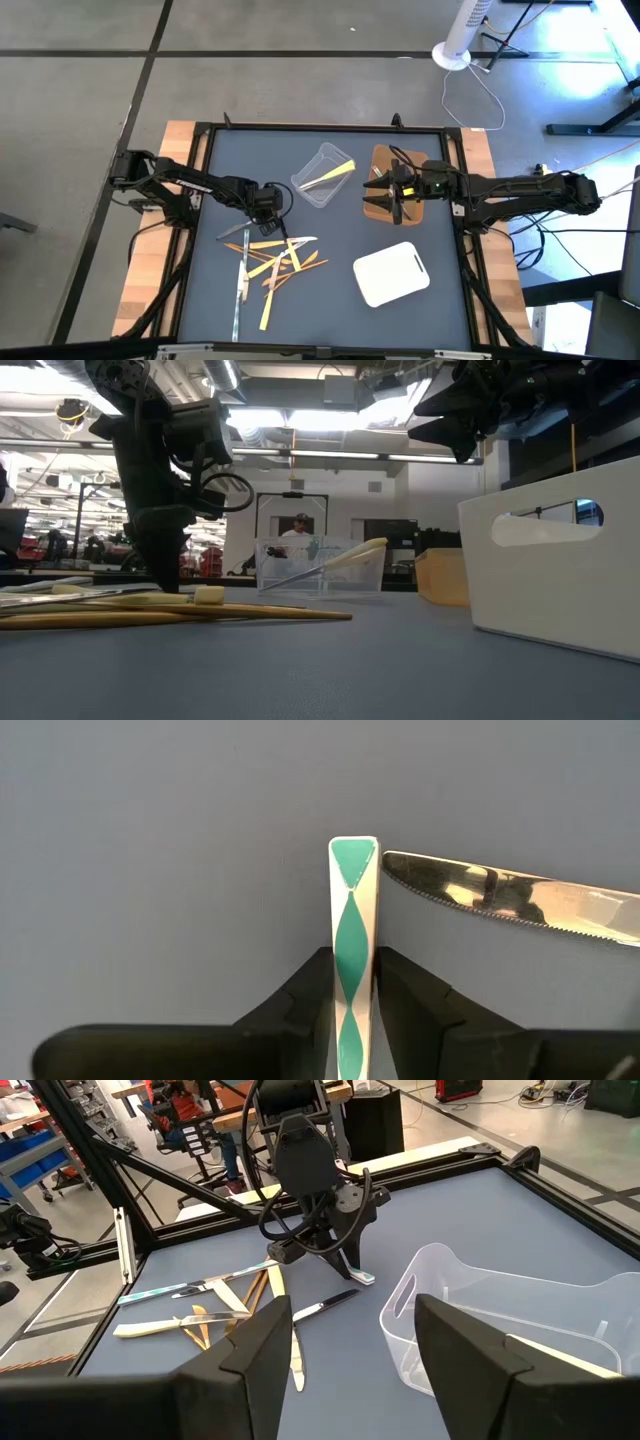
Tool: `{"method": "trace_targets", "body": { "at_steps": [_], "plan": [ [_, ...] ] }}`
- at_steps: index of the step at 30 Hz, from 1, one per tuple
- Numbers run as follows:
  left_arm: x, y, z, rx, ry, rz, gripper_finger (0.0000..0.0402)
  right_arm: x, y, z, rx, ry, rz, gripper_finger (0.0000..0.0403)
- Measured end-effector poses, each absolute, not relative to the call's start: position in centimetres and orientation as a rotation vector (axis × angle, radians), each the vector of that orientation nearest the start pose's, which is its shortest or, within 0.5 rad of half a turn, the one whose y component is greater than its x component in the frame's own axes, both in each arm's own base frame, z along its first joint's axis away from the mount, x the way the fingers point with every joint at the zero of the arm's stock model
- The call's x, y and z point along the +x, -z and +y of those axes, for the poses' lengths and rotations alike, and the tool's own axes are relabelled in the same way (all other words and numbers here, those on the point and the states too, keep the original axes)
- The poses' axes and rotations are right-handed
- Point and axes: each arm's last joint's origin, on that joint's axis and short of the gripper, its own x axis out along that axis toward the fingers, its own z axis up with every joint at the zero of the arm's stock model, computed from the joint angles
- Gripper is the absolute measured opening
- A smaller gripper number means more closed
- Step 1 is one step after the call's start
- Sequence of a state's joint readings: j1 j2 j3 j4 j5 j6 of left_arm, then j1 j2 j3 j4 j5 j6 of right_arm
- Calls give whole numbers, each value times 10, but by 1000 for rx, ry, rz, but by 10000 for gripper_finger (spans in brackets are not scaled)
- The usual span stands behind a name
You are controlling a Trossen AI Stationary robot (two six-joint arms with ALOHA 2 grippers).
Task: Sort silverware by color (type)
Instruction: Put the white knife into the orange bin
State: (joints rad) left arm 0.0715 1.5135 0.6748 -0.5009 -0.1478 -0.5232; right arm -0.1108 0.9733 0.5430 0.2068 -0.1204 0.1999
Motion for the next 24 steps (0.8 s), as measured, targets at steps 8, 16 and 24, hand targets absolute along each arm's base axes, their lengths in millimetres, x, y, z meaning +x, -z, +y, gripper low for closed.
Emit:
{"method": "trace_targets", "body": {
  "at_steps": [8,16,24],
  "plan": [
    [234,-131,21,-379,-542,1253,53,212,-253,-20,225,13,222,199],
    [235,-131,22,-375,-546,1249,52,212,-253,-20,225,13,222,199],
    [232,-138,22,-370,-551,1217,51,212,-253,-20,225,13,223,199]
  ]
}}
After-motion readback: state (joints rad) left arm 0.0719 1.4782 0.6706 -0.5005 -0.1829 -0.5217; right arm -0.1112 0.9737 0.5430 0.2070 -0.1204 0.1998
